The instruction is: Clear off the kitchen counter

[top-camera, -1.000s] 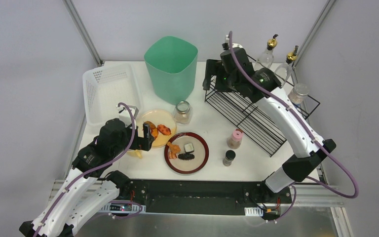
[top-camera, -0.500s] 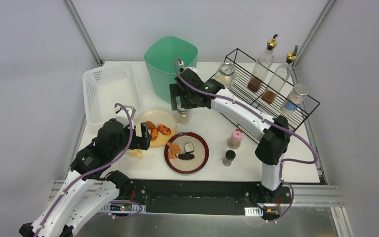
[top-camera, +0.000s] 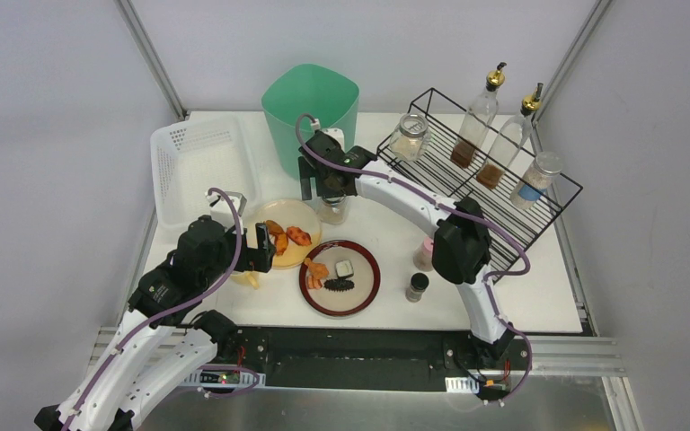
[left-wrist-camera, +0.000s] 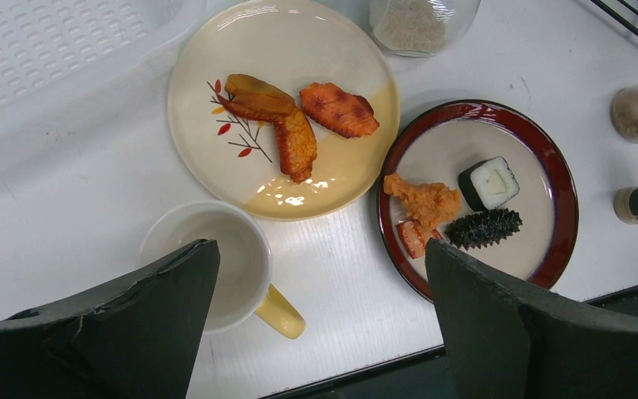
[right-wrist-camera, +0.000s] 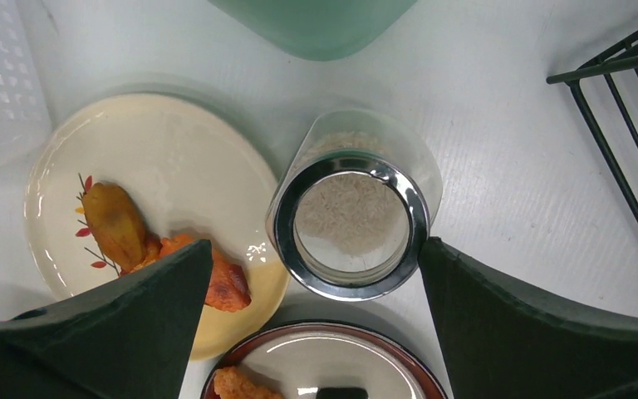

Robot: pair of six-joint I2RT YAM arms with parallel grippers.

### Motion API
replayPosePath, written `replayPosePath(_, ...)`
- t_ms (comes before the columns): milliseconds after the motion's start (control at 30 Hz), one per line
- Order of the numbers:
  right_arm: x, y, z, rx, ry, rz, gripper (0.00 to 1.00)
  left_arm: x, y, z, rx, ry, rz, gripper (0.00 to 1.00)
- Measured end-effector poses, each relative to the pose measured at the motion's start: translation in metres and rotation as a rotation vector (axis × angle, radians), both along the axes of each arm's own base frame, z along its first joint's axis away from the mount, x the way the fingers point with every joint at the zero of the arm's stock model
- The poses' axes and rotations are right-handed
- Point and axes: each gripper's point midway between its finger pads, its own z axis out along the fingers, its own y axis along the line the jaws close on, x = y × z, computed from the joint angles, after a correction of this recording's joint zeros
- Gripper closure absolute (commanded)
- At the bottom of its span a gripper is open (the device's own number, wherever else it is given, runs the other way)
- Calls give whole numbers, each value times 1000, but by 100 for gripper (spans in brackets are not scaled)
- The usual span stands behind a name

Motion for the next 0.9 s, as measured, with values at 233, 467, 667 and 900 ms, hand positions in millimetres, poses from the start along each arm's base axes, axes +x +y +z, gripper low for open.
replayPosePath(233,9,-2,0,-5,-22,-34,1,0,0,0,0,0,0,0)
replayPosePath(467,14,-9,-5,-20,-25,-63,1,0,0,0,1,2,-1,0)
replayPosePath(667,14,-15,-15,-39,-18,-74,1,0,0,0,1,2,-1,0)
replayPosePath(900,11,-17,-25,-42,0,-83,18,0,0,-1,2,3,-1,0)
